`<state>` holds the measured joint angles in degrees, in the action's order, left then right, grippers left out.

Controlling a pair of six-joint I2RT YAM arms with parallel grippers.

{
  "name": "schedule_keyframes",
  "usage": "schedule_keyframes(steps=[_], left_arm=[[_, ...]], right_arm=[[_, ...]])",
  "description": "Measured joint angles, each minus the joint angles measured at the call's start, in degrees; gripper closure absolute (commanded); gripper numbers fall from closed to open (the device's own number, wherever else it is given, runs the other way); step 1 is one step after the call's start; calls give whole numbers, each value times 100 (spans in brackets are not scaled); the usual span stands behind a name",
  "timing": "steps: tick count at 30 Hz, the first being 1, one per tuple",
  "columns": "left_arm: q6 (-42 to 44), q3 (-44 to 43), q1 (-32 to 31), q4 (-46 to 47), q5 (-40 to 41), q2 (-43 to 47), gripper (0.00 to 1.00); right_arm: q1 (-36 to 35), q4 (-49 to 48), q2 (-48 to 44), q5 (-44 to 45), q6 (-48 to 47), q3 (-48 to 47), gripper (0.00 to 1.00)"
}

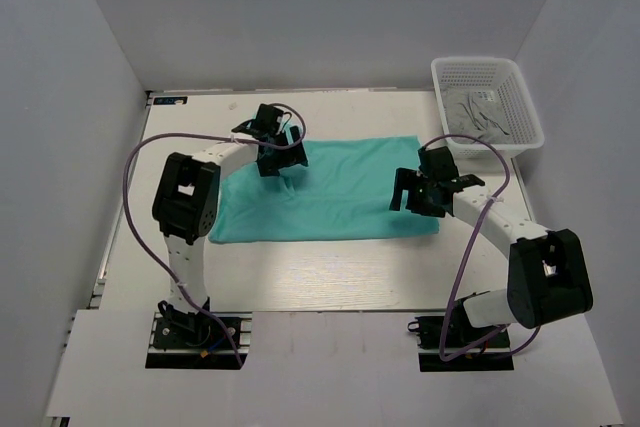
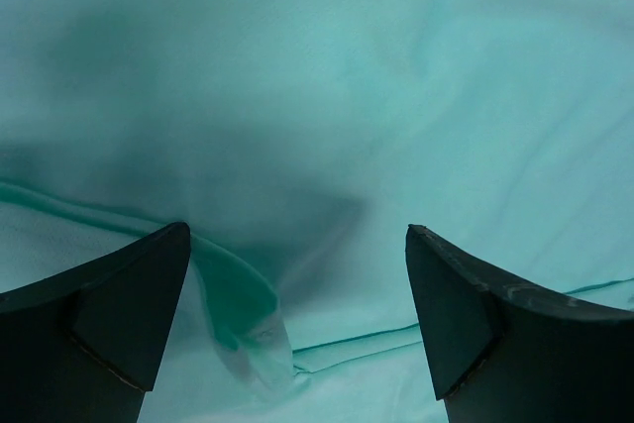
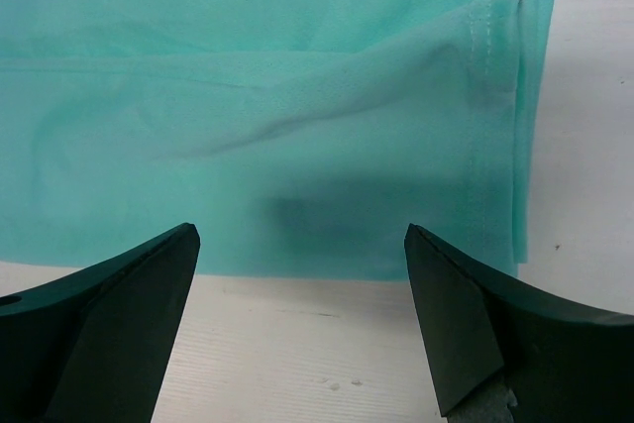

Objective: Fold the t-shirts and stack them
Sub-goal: Fold the flattened tshirt in 1/3 of the way, then grap the side of the flattened tshirt furthest away from the robot with both arms

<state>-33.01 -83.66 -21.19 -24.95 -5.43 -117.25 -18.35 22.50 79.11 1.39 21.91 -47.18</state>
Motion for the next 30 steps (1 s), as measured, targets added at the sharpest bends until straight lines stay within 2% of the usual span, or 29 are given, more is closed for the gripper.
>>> schedule_keyframes(steps=[7,11,15,19,22,25,30], left_arm=[[269,-393,0,-39,358,61,0],[411,-575,9,-131,1082,402,0],[470,-1235,122,-280,1862,479,0],[540,-2944,319,-861,2343,-299,0],[632,-4017,472,-992,2468,-1093,0],[743,-4251,614,-994,2457,-1657,0],[1084,-4044,800,-776,2380,-2245,0]], right_arm=[[0,9,127,96,15,-396,10],[0,-31,555,310,-2,-1156,10],[0,-107,1182,732,-33,-2109,10],[28,-105,2050,1211,-76,-3115,10],[83,-111,3040,1530,-116,-4151,10],[177,-35,3877,1672,-144,-4922,10],[372,74,4662,1685,-144,-5571,10]])
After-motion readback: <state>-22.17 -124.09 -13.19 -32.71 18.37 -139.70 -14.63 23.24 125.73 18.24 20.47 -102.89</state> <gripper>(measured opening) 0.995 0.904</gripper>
